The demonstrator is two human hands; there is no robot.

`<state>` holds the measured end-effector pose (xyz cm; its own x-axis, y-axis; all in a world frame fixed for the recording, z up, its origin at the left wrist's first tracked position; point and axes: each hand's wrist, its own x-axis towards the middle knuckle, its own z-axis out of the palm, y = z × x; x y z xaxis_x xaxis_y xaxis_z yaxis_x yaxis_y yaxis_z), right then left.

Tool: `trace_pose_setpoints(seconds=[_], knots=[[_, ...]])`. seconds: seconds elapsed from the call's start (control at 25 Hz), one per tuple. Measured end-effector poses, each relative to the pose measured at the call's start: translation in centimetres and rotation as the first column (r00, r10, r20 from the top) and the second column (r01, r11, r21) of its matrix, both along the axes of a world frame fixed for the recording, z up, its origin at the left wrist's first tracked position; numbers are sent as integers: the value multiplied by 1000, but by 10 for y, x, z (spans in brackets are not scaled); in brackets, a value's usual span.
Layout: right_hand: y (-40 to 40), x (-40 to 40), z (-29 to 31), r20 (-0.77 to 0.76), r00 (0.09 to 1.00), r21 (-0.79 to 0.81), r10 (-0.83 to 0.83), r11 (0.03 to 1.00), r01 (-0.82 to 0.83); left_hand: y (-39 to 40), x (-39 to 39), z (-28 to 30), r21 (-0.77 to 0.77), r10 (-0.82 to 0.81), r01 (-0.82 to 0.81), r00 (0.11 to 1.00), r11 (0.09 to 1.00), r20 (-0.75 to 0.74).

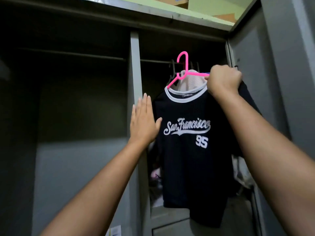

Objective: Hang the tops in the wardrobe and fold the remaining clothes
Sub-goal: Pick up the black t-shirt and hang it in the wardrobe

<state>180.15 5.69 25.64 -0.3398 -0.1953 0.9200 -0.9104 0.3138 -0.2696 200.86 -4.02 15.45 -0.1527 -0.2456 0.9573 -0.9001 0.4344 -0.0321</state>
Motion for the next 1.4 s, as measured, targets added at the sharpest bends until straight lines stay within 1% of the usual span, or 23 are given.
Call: trace_pose_setpoints(seconds=[0.08,0.16,0.24,0.36,0.56,0.76,0.84,0.92,1.0,1.04,1.08,1.16,1.2,1.28,1.36,1.4], knots=[[-33,15,39,-46,999,-3,0,1000,0,-17,-6,18,-80,113,-111,993,991,19],[-67,24,72,-71,997,6,-16,1000,16,-31,-11,38,-152,203,-200,979,968,4],[-99,30,90,-116,992,20,-42,999,45,-38,-12,50,-185,273,-270,962,945,-10],[-137,37,105,-166,985,29,-56,998,62,-48,-11,51,-261,366,-354,931,898,-4],[-166,43,100,-199,978,89,-65,992,84,-48,-9,50,-286,372,-357,928,889,-2],[-150,42,85,-197,980,70,-31,996,45,-40,-9,47,-251,337,-322,941,913,20],[-137,41,75,-131,990,75,50,996,-40,-36,-6,45,-217,297,-283,954,934,35],[-125,37,59,10,977,30,211,977,-211,-28,-2,35,-165,233,-222,971,961,49],[-115,29,32,171,906,-70,387,922,-380,-18,6,14,-82,135,-132,990,988,34],[-109,27,13,236,864,-95,444,896,-434,-12,11,0,-40,87,-87,996,995,19],[-102,26,-6,280,839,-84,466,883,-462,-6,16,-14,4,52,-52,999,999,7],[-85,28,-53,353,814,17,462,866,-499,11,29,-43,116,-10,12,1000,993,-17],[-79,28,-77,391,795,84,463,843,-532,18,35,-56,176,-46,53,998,983,-40],[-69,26,-129,488,755,258,438,754,-604,33,46,-86,308,-135,170,982,936,-129],[-55,23,-190,596,723,439,350,612,-658,52,54,-122,449,-229,332,936,830,-268],[-45,21,-223,635,713,483,296,568,-666,59,58,-143,497,-263,413,901,764,-345]])
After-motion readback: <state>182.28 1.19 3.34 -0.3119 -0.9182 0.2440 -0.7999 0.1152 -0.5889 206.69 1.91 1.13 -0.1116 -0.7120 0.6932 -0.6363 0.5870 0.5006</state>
